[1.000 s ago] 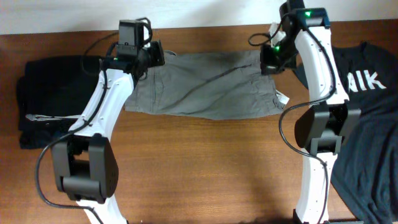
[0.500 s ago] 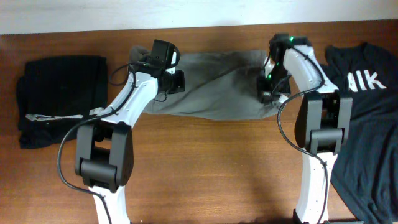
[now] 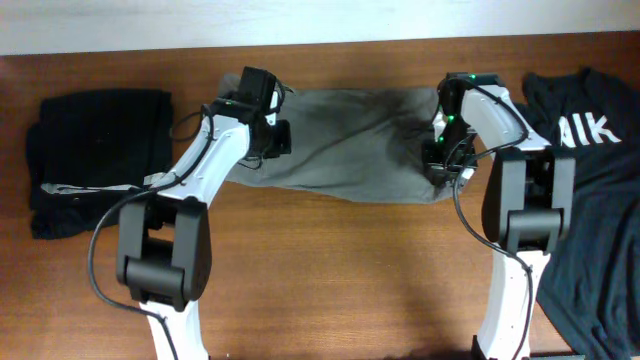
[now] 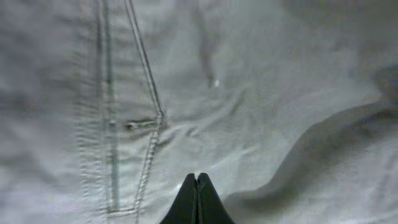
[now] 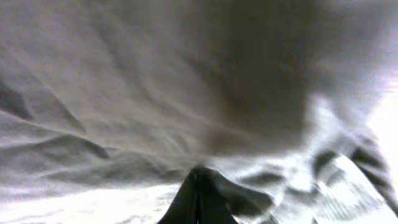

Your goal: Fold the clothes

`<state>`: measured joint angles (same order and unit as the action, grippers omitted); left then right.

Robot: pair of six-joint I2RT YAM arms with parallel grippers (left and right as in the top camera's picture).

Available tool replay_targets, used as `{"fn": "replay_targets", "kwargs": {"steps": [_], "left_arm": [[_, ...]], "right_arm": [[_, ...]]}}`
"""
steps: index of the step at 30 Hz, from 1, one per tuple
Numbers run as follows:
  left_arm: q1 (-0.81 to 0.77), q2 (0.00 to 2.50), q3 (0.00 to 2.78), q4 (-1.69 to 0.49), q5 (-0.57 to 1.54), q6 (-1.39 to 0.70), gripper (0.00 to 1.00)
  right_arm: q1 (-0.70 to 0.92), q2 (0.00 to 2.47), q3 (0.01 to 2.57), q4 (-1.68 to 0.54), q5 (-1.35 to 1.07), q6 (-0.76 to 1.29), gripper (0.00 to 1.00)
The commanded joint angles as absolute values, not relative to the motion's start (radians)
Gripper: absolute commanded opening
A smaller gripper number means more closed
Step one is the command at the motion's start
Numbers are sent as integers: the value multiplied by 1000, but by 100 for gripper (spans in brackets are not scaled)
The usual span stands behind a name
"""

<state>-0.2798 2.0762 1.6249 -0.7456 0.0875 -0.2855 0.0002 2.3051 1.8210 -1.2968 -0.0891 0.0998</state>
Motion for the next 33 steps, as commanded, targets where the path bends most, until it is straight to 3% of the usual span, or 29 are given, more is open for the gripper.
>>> {"fn": "replay_targets", "kwargs": {"steps": [1, 7, 24, 33], "left_arm": [[-270, 1996, 1625, -742, 41, -266, 0], [-266, 2026, 1624, -714, 24, -244, 0], [-266, 2206, 1623, -672, -76, -245, 0], [-266, 2232, 1618, -701, -75, -245, 0]], "right_arm": [[-4, 2193, 1820, -1288, -62, 67, 4], [7, 2094, 1824, -1236, -147, 56, 4], [47, 2140, 1811, -997, -154, 22, 4], [61, 2152, 1665, -867, -154, 23, 4]]}}
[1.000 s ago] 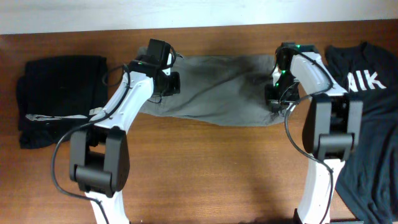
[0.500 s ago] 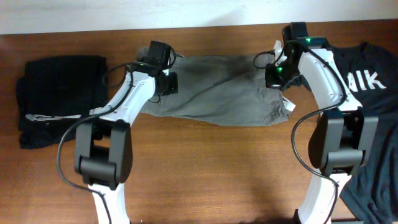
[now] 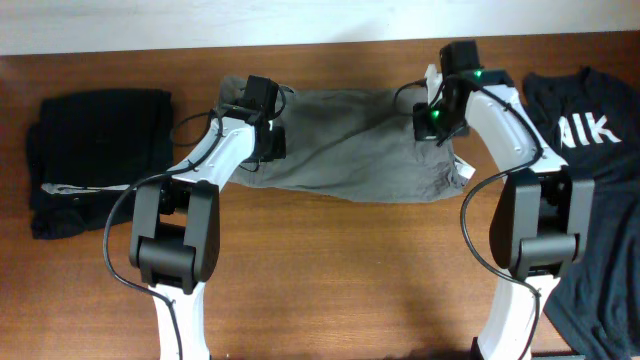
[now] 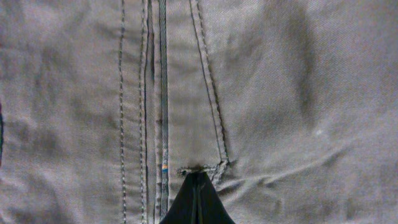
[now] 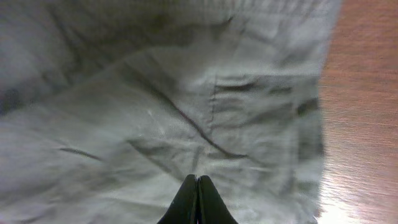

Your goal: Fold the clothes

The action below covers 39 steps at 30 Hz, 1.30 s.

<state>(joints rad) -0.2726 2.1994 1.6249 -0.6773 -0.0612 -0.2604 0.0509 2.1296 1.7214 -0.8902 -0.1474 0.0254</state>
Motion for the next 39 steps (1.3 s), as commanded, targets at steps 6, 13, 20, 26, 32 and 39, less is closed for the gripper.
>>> {"fn": "replay_targets", "kwargs": {"steps": [6, 13, 20, 26, 32, 39], "left_arm": [[-266, 2274, 1618, -756, -75, -245, 0], [-266, 2285, 1618, -900, -29, -245, 0], [-267, 2284, 1618, -1037, 2, -260, 0], [-269, 2244, 1618, -1084, 43, -260, 0], [-272, 2072, 1624, -1087, 46, -260, 0], [-241, 1799, 1626, -1109, 41, -211, 45]], "right_arm": [[59, 2152, 1500, -757, -154, 27, 4], [59, 2151, 1431, -807, -146, 26, 4], [59, 2131, 1433, -947, -70, 68, 4], [59, 2042, 1434, -1019, -63, 68, 4], [59, 1870, 1474, -1068, -83, 67, 4], [75, 1724, 1490, -1114, -287, 67, 13]]}}
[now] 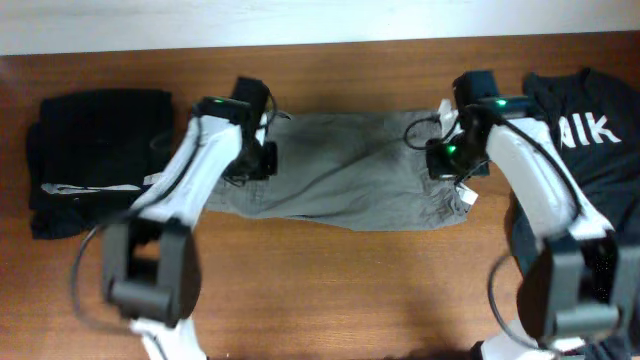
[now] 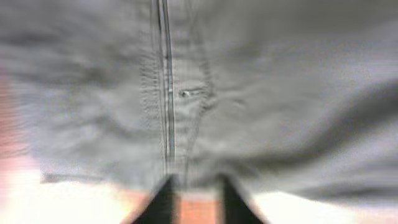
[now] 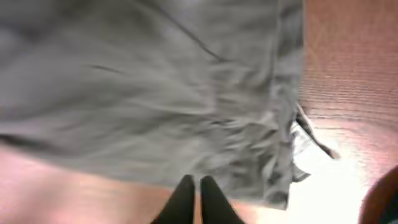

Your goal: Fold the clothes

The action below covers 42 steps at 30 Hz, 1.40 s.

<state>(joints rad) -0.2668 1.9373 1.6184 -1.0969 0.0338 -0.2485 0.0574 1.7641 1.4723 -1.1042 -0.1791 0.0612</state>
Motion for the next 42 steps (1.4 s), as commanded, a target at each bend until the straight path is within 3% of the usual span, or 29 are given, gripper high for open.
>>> {"fn": "replay_targets", "kwargs": {"steps": [1, 4, 6, 9, 20, 24, 42], "left_arm": [[-229, 1773, 1626, -1110, 40, -168, 50], [-181, 1739, 1626, -1119, 38, -123, 56], [-145, 1741, 1625, -1137, 39, -104, 56], [-93, 1769, 1620, -1133, 94, -45, 56], [-16, 1952, 1620, -1002, 117, 5, 57], [-15, 2015, 1620, -942, 117, 6, 64], [-15, 2224, 1620, -845, 116, 5, 65]], "right_arm": [[85, 1720, 1490, -1115, -310, 67, 14], [134, 1724, 1490, -1108, -350, 68, 20], [179, 1733, 1489, -1088, -348, 68, 26], [252, 1756, 1489, -1021, -340, 68, 27], [374, 1884, 1489, -784, -244, 137, 13], [375, 1943, 1489, -722, -189, 136, 13], [373, 2062, 1489, -627, -179, 136, 11]]}}
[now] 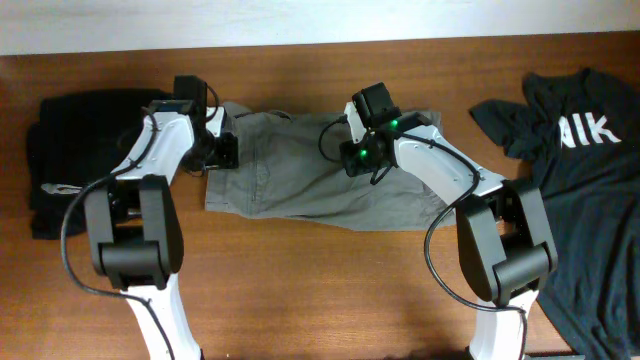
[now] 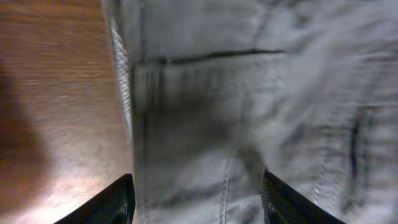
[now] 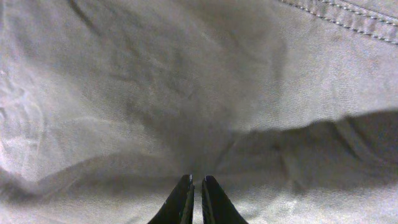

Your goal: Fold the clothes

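Note:
Grey shorts (image 1: 280, 180) lie spread across the middle of the wooden table. My left gripper (image 1: 218, 152) is over their left edge; in the left wrist view the gripper (image 2: 199, 205) stands wide open, with cloth (image 2: 249, 93) lying between its black fingers (image 2: 118, 202) and bare wood to the left. My right gripper (image 1: 358, 160) is on the middle of the shorts. In the right wrist view the gripper (image 3: 196, 199) has its fingers nearly together, with only a thin slit filled by cloth. A raised fold (image 3: 298, 124) casts a shadow just ahead of it.
A pile of folded black clothes (image 1: 95, 150) lies at the left end of the table (image 1: 330, 290). A black T-shirt with white letters (image 1: 590, 150) sprawls at the right end. The white strip of the back edge (image 1: 320, 20) runs along the top.
My left gripper has moved from inside the shorts' left part to their left edge and opened wide. My right gripper has gone from the shorts' right edge to their middle.
First both grippers were shut and pressed on the rumpled shorts, left at the upper left, right at the right edge. Then the right one was at the top right corner. Later the shorts lay flatter and both jaws had parted slightly. Now the left is open at the edge.

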`<state>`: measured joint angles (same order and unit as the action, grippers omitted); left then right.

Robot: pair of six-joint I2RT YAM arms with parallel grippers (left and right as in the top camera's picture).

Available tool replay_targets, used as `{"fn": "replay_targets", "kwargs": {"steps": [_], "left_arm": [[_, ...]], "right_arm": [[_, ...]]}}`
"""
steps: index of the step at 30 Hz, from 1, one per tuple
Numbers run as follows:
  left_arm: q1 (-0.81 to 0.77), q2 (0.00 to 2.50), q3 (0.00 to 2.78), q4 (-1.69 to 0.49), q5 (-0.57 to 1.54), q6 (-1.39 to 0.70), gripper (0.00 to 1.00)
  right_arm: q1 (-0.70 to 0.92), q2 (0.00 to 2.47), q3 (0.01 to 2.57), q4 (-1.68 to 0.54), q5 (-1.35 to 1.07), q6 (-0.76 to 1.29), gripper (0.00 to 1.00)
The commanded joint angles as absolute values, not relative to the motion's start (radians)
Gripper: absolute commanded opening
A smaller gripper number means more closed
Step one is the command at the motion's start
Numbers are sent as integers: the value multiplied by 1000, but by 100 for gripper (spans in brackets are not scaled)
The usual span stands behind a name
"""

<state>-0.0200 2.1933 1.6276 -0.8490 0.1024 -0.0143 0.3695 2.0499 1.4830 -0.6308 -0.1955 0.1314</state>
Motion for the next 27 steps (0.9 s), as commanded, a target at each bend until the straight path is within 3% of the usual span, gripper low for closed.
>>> {"fn": "replay_targets", "kwargs": {"steps": [1, 17, 21, 24, 25, 27], "left_arm": [[-15, 2226, 1620, -845, 116, 4, 65], [-17, 2231, 1620, -887, 136, 4, 59], [-17, 2231, 1620, -887, 135, 4, 34], [-17, 2231, 1620, -886, 135, 4, 15], [-17, 2231, 1621, -886, 135, 4, 12], [-17, 2231, 1622, -886, 135, 4, 8]], "right_arm": [[373, 2062, 1489, -628, -179, 136, 11], [373, 2062, 1489, -628, -179, 137, 12], [373, 2062, 1489, -622, -190, 137, 23], [370, 2061, 1510, -628, -233, 139, 23], [367, 2061, 1525, -645, -235, 160, 21], [363, 2061, 1537, -661, -235, 200, 6]]}}
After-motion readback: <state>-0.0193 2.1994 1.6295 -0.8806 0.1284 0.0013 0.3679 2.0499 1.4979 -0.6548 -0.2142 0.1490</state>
